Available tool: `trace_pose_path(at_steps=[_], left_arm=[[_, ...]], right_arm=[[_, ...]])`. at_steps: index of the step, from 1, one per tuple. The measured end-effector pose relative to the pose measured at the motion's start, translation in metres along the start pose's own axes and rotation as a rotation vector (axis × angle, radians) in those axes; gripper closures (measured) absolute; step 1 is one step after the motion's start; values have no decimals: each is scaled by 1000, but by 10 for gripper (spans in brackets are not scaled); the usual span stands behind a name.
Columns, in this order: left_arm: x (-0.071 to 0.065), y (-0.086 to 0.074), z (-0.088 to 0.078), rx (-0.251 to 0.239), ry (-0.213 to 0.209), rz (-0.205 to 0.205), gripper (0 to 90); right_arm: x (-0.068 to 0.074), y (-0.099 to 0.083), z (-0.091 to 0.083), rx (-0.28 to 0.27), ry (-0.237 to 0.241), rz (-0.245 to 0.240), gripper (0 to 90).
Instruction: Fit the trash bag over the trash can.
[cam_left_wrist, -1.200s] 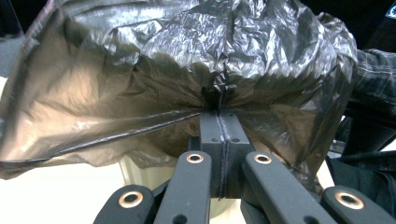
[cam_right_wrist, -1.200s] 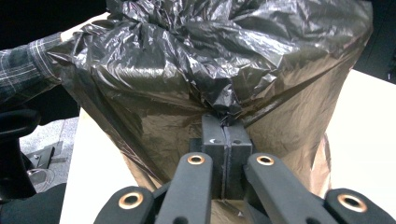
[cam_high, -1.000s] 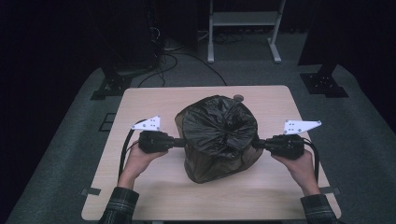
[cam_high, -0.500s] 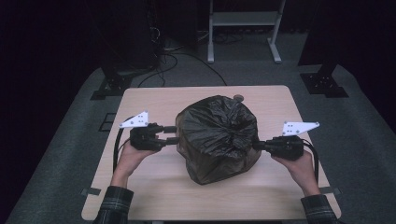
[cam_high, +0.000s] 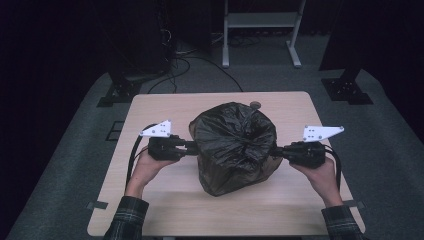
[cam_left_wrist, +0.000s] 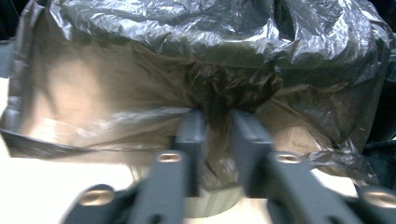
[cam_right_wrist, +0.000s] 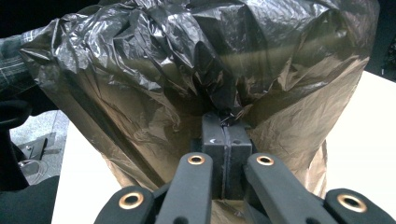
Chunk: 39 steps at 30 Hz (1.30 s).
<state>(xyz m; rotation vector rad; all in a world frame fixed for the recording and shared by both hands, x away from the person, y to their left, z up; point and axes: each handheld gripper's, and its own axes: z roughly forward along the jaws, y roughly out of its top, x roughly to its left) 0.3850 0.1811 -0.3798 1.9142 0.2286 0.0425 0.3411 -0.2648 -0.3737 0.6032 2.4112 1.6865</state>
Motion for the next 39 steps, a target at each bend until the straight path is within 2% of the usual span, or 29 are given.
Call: trace_pose_path(at_steps=[1, 2, 6, 7, 10, 11, 13, 18, 20, 21, 22, 24, 26, 30, 33, 36, 39], left_arm=[[0, 0, 0, -11, -16, -2, 878], [0, 0, 0, -8, -17, -5, 897], [-2, -2, -2, -11, 3, 0, 899], [-2, -4, -2, -6, 8, -11, 900], [-1, -12, 0, 22, 8, -38, 900], [-1, -15, 1, 34, 18, -39, 900], [-1, -21, 4, 56, 13, -47, 900], [-1, -40, 17, 144, 15, -78, 900], [-2, -43, 16, 119, 5, -88, 900], [-3, -42, 13, 91, 22, -70, 898], [-4, -39, 9, 53, 21, -65, 896], [-4, -31, 0, 3, 69, -56, 696], [-5, -21, -9, -35, 80, -35, 544], [-9, -4, -17, -83, 60, 15, 351], [-11, 3, -15, -84, 39, 25, 301], [-10, 5, -9, -69, 52, 29, 300], [-6, 4, -7, -72, 61, 25, 559]], right_arm=[[-1, 0, 0, -3, 5, 4, 900], [-1, 0, 0, -5, 5, 4, 900], [-1, 0, -1, -2, 1, 4, 900], [-1, -1, -1, 0, -1, 6, 900], [-2, -5, -1, 7, -7, 13, 900], [-2, -6, -2, 8, -9, 16, 900], [-3, -8, -2, 4, -8, 22, 900], [-4, -16, 4, 51, -28, 29, 900], [-5, -20, 7, 52, -26, 38, 900], [-5, -21, 7, 45, -24, 39, 900], [-5, -20, 7, 42, -23, 39, 900], [-5, -18, 5, 37, -23, 31, 900], [-4, -13, 3, 19, -15, 29, 900], [-1, -4, -1, -6, -11, 12, 900], [-1, -2, 0, -10, -6, 10, 900], [1, -1, 1, -10, -2, 10, 900], [2, -2, 2, -8, 1, 8, 900]])
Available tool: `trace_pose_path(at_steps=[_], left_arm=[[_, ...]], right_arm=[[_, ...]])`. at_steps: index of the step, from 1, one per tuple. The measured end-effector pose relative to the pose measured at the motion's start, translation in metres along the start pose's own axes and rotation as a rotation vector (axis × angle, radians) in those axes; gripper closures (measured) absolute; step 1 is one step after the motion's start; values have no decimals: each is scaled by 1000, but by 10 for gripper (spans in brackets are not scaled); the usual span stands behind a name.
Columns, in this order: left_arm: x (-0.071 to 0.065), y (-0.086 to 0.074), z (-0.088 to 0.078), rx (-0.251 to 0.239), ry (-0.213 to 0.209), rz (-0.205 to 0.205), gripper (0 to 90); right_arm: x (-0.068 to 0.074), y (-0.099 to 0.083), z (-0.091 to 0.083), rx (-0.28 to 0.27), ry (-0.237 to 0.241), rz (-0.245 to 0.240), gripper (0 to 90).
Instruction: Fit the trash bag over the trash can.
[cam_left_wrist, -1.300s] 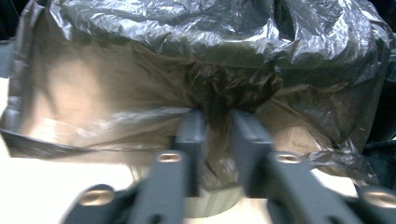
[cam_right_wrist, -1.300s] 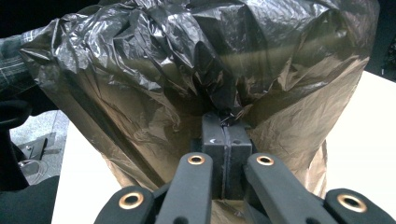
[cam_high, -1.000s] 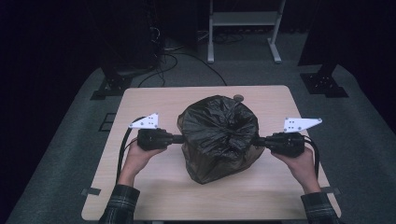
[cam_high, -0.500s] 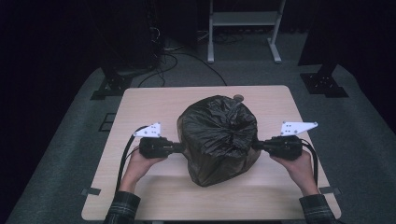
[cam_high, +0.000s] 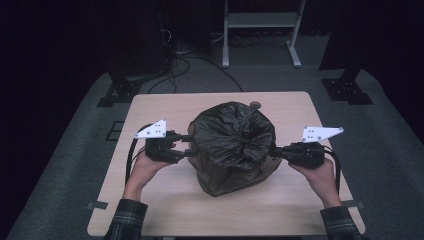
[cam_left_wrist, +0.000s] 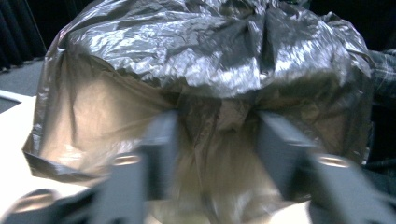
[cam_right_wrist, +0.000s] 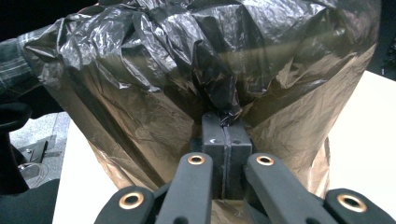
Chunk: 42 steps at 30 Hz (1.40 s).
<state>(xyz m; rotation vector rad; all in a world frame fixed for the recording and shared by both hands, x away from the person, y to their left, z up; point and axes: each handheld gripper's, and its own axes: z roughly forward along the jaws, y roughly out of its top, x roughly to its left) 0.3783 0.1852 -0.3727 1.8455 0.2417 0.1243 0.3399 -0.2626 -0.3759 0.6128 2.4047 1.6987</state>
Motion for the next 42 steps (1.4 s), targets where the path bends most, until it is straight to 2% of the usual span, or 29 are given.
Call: trace_pose_path(at_steps=[2, 3, 5, 6, 7, 14, 17, 19, 21, 23, 24, 25, 27, 31, 33, 36, 40, 42], left_arm=[[1, -1, -1, -12, -16, -1, 870], [1, -1, 0, -17, -16, -20, 898], [2, -4, 3, 22, -35, -36, 900], [2, -7, 5, 49, -26, -38, 900], [3, -12, 7, 58, -30, -57, 900], [8, -49, 12, 107, -34, -150, 900], [8, -62, 16, 172, -33, -169, 900], [8, -70, 16, 165, -28, -191, 900], [9, -71, 14, 158, -28, -201, 900], [7, -67, 9, 138, -6, -175, 897], [7, -63, 5, 117, 8, -179, 834], [6, -60, 1, 100, 28, -178, 748], [6, -51, -8, 77, 45, -167, 609], [4, -28, -28, 9, 86, -141, 408], [3, -14, -35, -19, 87, -133, 331], [1, 8, -39, -24, 91, -116, 212], [-2, 38, -35, -18, 86, -84, 109], [-3, 53, -29, -5, 73, -61, 99]], right_arm=[[1, -1, 0, -2, 0, -1, 900], [1, -1, -1, -1, 0, 1, 900], [2, -1, 0, 10, -6, -5, 900], [2, -2, 1, 25, -14, -9, 900], [1, -3, 2, 36, -20, -9, 900], [-9, -26, 5, 68, -34, 46, 900], [-13, -36, 8, 97, -41, 63, 900], [-15, -42, 10, 117, -47, 73, 900], [-16, -46, 11, 111, -47, 87, 900], [-16, -44, 10, 108, -51, 75, 871], [-15, -42, 9, 99, -62, 64, 732], [-15, -40, 8, 92, -71, 71, 632], [-16, -35, 5, 69, -75, 76, 482], [-17, -25, -5, 2, -82, 73, 273], [-17, -20, -9, -15, -89, 76, 160], [-17, -12, -9, 2, -114, 59, 102], [-17, -4, -4, 4, -72, 37, 97], [-17, -1, 0, 12, -56, 24, 97]])
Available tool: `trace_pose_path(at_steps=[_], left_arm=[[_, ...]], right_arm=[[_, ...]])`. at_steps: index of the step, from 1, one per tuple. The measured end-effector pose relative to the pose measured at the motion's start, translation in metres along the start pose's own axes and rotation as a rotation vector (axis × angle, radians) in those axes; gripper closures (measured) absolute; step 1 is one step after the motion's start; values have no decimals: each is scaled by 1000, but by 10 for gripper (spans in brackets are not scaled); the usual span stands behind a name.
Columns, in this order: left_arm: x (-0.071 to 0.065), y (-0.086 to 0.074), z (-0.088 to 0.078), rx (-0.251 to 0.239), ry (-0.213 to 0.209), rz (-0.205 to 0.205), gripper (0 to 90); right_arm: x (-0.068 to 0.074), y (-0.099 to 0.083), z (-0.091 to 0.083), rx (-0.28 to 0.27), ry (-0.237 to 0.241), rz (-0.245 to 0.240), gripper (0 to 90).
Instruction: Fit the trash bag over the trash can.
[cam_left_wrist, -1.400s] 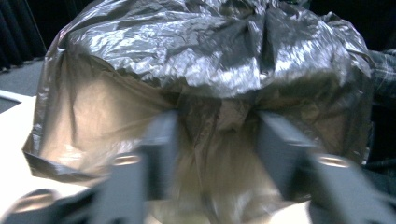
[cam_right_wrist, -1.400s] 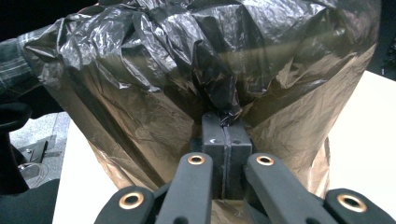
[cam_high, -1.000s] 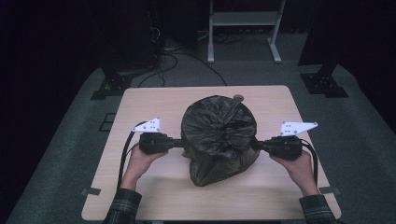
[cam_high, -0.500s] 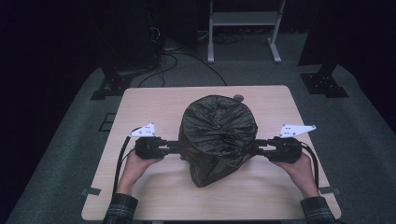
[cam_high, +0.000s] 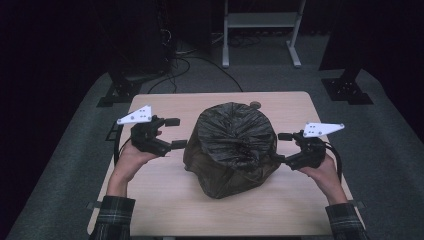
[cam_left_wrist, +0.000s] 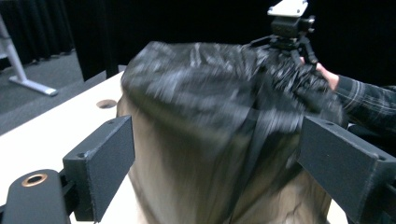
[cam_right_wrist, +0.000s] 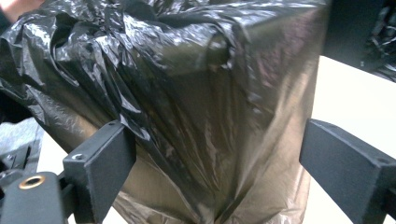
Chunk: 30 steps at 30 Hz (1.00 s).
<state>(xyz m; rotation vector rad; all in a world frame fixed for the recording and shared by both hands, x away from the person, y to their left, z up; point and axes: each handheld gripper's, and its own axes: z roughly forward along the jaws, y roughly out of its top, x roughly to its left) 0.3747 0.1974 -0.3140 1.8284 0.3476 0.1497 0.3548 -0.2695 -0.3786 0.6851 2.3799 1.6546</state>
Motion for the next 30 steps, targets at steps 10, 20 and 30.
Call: trace_pose_path(at_steps=[10, 20, 30], left_arm=[[-19, 64, 62, 93, -94, 106, 88], [-28, 93, 139, 280, -102, 120, 58], [-23, 74, 199, 527, -60, 120, 56]], right_arm=[[1, 7, 11, 21, 32, -23, 97], [-1, 9, 10, 24, 33, -31, 97], [-2, 10, 10, 30, 35, -38, 97]])
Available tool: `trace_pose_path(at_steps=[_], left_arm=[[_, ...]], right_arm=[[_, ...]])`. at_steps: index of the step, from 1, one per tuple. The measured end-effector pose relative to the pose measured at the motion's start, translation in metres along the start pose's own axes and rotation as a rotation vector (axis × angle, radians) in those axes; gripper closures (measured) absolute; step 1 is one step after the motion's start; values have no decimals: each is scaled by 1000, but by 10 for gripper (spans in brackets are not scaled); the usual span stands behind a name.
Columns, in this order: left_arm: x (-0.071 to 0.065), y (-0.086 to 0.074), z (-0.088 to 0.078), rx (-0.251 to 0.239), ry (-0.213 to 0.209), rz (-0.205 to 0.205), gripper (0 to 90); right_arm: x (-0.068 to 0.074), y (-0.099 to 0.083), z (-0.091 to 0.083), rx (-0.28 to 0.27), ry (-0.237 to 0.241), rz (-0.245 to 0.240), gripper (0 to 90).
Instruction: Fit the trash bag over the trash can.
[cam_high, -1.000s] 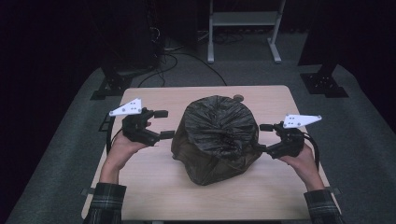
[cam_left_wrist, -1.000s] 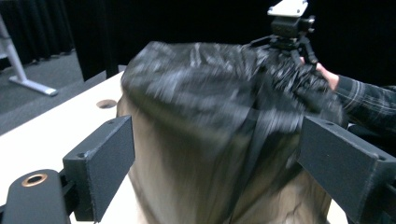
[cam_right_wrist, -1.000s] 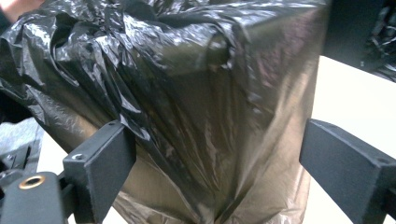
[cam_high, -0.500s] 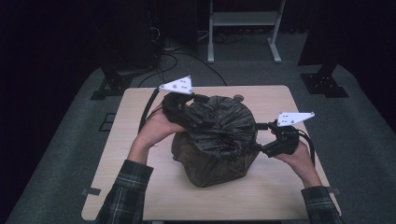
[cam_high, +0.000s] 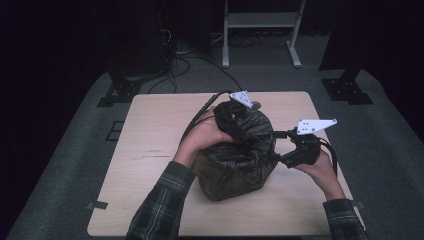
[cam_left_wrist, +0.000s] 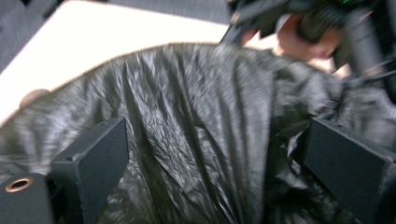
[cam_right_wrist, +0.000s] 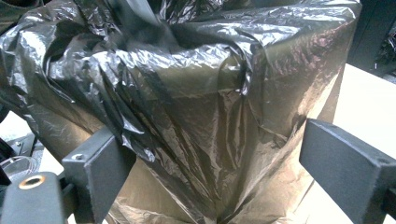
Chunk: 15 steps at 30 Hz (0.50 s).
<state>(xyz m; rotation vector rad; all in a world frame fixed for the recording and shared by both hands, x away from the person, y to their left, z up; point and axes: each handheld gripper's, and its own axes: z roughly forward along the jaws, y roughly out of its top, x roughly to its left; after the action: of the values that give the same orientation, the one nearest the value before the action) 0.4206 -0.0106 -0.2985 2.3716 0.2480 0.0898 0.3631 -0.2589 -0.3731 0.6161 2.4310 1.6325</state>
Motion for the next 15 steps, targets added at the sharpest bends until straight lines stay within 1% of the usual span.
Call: trace_pose_path(at_steps=[2, 4, 5, 6, 7, 11, 15], left_arm=[[3, 0, 12, 55, 23, -6, 56], [5, -1, 23, 82, 35, -16, 34], [6, -1, 28, 100, 50, -9, 32], [7, -1, 32, 107, 64, -8, 26], [8, 0, 36, 123, 70, -6, 23], [10, -3, 53, 187, 68, -12, 17], [9, -3, 64, 249, 62, -18, 13]], right_arm=[[0, 0, 0, -2, 1, 1, 97], [0, 0, 0, -2, -1, -2, 97], [0, 0, 0, -1, -2, -4, 97], [0, 0, 1, -3, -1, -4, 97], [0, 0, 1, -2, -1, -3, 97], [1, 0, 1, 3, 0, -8, 97], [1, 0, 2, 6, 1, -8, 97]])
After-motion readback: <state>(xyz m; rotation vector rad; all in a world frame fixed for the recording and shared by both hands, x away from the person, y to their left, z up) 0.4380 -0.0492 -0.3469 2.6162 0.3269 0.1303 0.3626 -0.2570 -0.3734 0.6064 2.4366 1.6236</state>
